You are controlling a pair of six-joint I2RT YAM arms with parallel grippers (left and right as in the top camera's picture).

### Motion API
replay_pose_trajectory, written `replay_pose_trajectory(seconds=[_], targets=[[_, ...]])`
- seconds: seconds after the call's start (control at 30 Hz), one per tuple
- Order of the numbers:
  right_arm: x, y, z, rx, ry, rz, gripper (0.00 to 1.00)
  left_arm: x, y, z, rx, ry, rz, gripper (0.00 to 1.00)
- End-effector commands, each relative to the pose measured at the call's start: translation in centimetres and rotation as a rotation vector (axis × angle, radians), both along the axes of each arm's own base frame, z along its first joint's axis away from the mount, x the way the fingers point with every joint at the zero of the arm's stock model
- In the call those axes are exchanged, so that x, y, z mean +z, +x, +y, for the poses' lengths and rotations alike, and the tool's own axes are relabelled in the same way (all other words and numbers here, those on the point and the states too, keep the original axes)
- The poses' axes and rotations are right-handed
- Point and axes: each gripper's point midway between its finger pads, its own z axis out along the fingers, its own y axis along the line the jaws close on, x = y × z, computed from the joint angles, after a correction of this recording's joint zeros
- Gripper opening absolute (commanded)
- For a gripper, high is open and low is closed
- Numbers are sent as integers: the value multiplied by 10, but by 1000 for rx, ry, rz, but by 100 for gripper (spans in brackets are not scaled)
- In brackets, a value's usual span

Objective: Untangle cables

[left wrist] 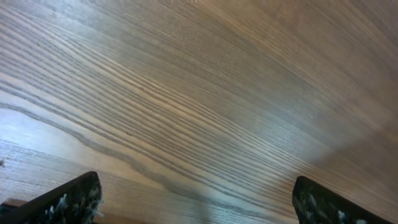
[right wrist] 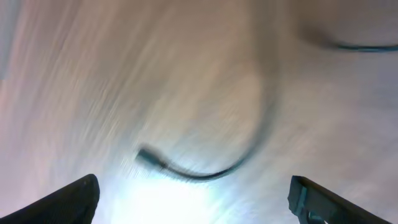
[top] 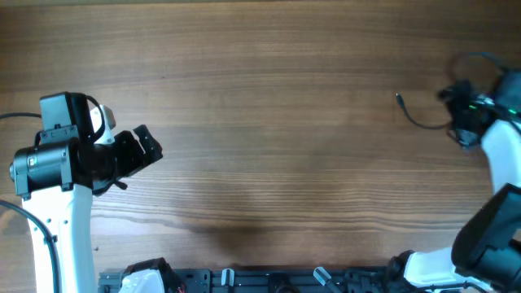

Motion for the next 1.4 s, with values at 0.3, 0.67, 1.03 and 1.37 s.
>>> replay_pose_trajectory(seconds=[0.3,0.67,1.03,1.37], targets=[[-92,19,8,416,-370,231,91,3,1,-2,-51,5,-21,100],[-106,-48,-12,-422,-152,385,94,3,-1,-2,-53,4,-16,100],[-102,-94,-74,-662,-180,435,100,2,-1,-4,-58,-7,-14,100],[-108,-74,-79,-508,223,246,100,2,-2,-5,-58,-8,-12,100]])
